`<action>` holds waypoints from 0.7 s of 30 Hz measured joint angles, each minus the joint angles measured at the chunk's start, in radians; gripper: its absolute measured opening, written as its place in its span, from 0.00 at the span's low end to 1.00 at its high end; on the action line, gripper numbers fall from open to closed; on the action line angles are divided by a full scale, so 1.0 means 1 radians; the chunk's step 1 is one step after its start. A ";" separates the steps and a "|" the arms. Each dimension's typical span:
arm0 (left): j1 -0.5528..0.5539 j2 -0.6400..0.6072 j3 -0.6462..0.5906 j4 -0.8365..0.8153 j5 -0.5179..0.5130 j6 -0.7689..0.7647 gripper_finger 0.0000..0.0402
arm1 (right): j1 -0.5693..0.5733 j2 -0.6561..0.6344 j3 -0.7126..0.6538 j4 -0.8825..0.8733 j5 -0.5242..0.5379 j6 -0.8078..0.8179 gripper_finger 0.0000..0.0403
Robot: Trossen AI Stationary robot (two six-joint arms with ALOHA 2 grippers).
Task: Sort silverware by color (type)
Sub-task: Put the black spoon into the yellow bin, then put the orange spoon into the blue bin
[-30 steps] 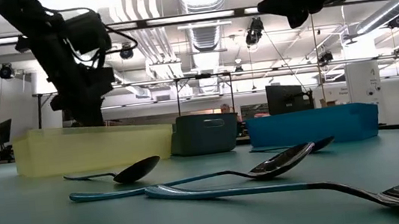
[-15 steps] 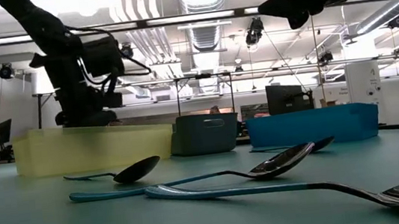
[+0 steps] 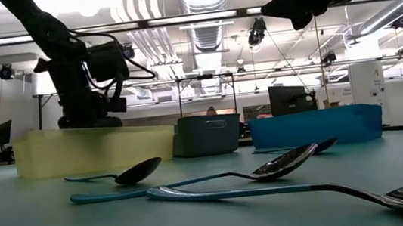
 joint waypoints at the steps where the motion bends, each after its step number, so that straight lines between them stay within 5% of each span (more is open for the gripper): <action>1: 0.000 0.000 0.000 0.000 -0.008 0.000 0.03 | 0.000 0.000 0.000 0.000 0.000 0.000 0.02; 21: -0.001 -0.050 0.050 -0.019 -0.018 0.076 0.03 | 0.000 0.000 0.000 0.001 0.009 0.046 0.02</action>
